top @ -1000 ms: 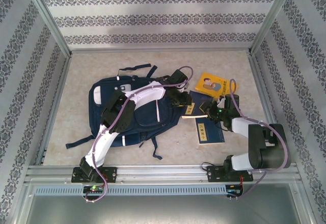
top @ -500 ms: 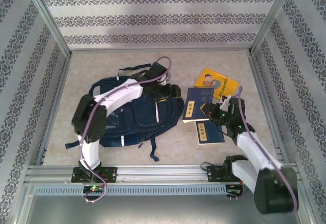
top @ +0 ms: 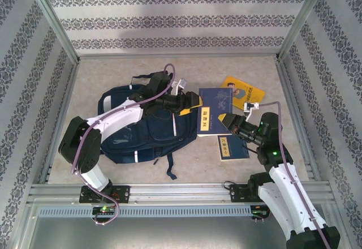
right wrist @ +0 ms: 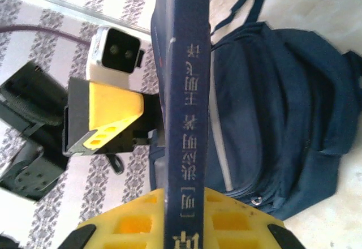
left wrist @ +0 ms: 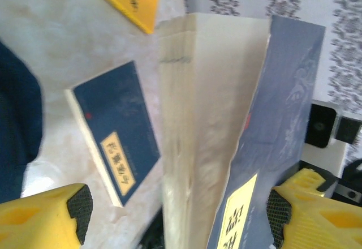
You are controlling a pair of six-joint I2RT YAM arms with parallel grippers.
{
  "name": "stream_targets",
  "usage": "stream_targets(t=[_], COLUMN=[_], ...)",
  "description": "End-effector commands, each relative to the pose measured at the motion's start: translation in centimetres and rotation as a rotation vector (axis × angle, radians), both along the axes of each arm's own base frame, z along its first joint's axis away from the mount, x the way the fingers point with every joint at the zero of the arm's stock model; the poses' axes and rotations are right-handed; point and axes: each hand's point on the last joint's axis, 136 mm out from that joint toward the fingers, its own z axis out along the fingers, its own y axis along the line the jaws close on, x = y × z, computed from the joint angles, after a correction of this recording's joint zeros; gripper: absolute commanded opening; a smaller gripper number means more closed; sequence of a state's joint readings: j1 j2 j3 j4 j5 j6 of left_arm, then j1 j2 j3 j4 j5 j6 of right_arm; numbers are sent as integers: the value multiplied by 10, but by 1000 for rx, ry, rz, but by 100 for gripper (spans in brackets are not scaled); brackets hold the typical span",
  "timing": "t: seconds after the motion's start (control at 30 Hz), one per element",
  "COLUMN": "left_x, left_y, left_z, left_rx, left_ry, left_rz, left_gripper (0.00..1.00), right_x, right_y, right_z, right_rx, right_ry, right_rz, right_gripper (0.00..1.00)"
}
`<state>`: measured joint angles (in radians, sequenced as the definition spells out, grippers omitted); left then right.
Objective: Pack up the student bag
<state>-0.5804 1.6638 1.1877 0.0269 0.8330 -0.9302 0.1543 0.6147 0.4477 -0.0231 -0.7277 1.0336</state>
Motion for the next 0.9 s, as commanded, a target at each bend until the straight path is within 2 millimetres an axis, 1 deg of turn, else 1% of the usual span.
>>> stream_targets(t=[0.0, 0.13, 0.23, 0.3, 0.43, 0.5, 0.53, 0.57, 0.6, 0.63, 0.67, 0.7, 0.77, 0.87], left_x=[-11, -18, -23, -26, -34, -36, -36, -35, -34, -32, -30, -29, -24, -14], left_y=[-7, -10, -10, -8, -6, -4, -4, -3, -2, -1, 0, 2, 7, 20], left_z=[61, 69, 84, 95, 110, 117, 120, 121, 121, 122, 123, 125, 129, 134], left_rx=[-195, -270, -334, -369, -406, -426, -433, -435, -432, -431, -432, -434, -442, -471], left_ry=[-141, -154, -185, -210, -249, -263, -267, -263, -255, -253, -252, -249, -251, -245], left_rz=[-92, -127, -148, -160, -180, -180, -177, -168, -154, -137, -115, -91, -28, 113], left_gripper=[81, 77, 70, 60, 37, 23, 13, 3, 0, 0, 0, 0, 0, 0], right_x=[-10, -13, -16, -18, -16, -15, -14, -12, -11, -10, -10, -9, -8, -8], right_y=[13, 22, 27, 28, 27, 26, 25, 24, 22, 20, 19, 16, 12, 11], right_z=[50, 67, 73, 73, 69, 66, 64, 61, 58, 56, 55, 54, 54, 57], right_rx=[69, 140, 142, 129, 97, 79, 69, 52, 32, 18, 5, -10, -12, 43], right_ry=[-157, -204, -224, -226, -212, -207, -204, -197, -193, -196, -200, -204, -218, -250], right_rz=[82, 130, 155, 162, 151, 140, 134, 122, 104, 89, 71, 48, -2, -60], right_gripper=[0, 0, 0, 0, 0, 0, 0, 2, 14, 28, 45, 55, 74, 94])
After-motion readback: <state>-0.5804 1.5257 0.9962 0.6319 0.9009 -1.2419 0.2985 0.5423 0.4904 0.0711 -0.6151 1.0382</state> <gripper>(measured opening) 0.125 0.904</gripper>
